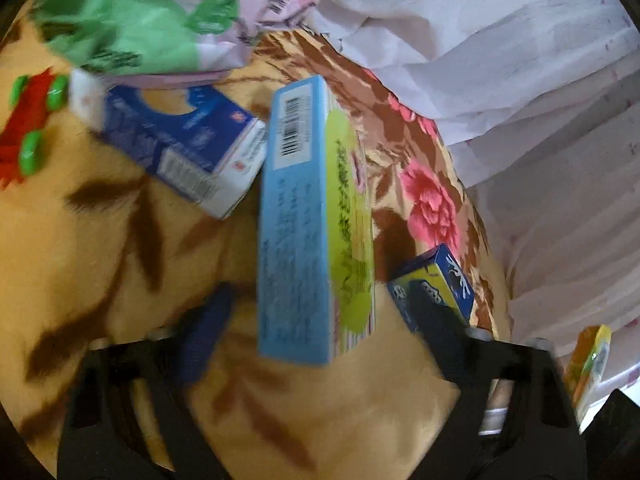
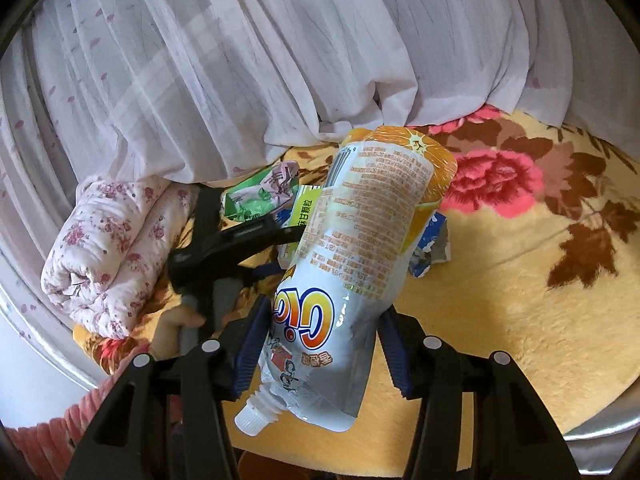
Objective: Collect trash
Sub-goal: 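Grasp the white juice pouch with the right tool while the left tool grasps the blue box, then carry the blue box and juice pouch over the orange bin with both tools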
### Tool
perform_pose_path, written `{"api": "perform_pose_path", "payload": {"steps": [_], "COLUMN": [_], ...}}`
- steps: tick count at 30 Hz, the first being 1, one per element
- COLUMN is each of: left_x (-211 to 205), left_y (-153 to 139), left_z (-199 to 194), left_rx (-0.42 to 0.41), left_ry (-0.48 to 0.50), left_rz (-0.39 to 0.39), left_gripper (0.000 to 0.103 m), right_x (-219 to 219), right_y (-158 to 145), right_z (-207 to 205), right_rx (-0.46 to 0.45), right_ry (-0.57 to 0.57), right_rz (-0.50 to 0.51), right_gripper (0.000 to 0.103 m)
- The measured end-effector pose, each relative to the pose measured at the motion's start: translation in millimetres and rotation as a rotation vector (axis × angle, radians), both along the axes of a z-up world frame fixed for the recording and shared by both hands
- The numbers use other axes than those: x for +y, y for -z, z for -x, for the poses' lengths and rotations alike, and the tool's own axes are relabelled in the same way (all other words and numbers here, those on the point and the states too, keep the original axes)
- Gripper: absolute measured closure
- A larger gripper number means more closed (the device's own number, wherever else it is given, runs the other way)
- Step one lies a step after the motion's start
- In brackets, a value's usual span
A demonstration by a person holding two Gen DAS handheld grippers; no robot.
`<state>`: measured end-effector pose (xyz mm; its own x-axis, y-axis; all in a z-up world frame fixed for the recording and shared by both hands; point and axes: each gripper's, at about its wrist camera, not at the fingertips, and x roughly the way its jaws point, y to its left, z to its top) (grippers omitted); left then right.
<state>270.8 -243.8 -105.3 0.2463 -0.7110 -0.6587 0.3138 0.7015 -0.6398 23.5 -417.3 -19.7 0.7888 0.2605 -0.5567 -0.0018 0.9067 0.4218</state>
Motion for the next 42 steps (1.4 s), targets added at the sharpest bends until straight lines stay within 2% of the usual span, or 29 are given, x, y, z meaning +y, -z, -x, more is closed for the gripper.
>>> {"api": "perform_pose_path", "payload": {"steps": [1,3,6,8,12,18,25,30,34,39,42], "left_x": [-3,-8,-13,-14,-4,30,88,128,147,168,176], "left_y": [1,-1,-12,-21,-42,-83,-106,-97,-74,-35,-11], "left_z": [-2,0,12,21,46,110,201,268,316,356,369], "left_rx": [0.008,-0.004,-0.074,-0.113,-0.180,-0.309,-0.409,-0.434,-0.445,-0.371,-0.300], "left_ry": [0.010,0.026,0.054,0.059,0.070,0.089,-0.003,-0.007,0.026,0.083,0.114], "left_rz": [-0.002,-0.001,-0.024,-0.053,-0.060,-0.083,-0.248,-0.339,-0.434,-0.514,-0.523], "left_gripper": [0.059,0.064,0.072,0.073,0.073,0.073,0.073,0.073,0.073,0.073,0.073], "right_x": [-1,-2,1,3,10,27,61,88,115,136,150], "right_y": [1,2,2,1,-4,-16,-25,-19,-4,21,42], "right_z": [1,2,5,8,17,34,60,80,95,109,114], "right_rx": [0.000,0.000,-0.005,-0.008,-0.024,-0.057,-0.086,-0.081,-0.054,0.004,0.054], "right_ry": [0.002,0.002,0.006,0.005,0.002,-0.035,-0.110,-0.181,-0.253,-0.328,-0.372], "right_rz": [-0.001,-0.004,0.004,-0.001,0.016,0.053,0.122,0.174,0.227,0.259,0.276], "right_gripper": [0.051,0.051,0.051,0.051,0.051,0.051,0.051,0.051,0.051,0.051,0.051]}}
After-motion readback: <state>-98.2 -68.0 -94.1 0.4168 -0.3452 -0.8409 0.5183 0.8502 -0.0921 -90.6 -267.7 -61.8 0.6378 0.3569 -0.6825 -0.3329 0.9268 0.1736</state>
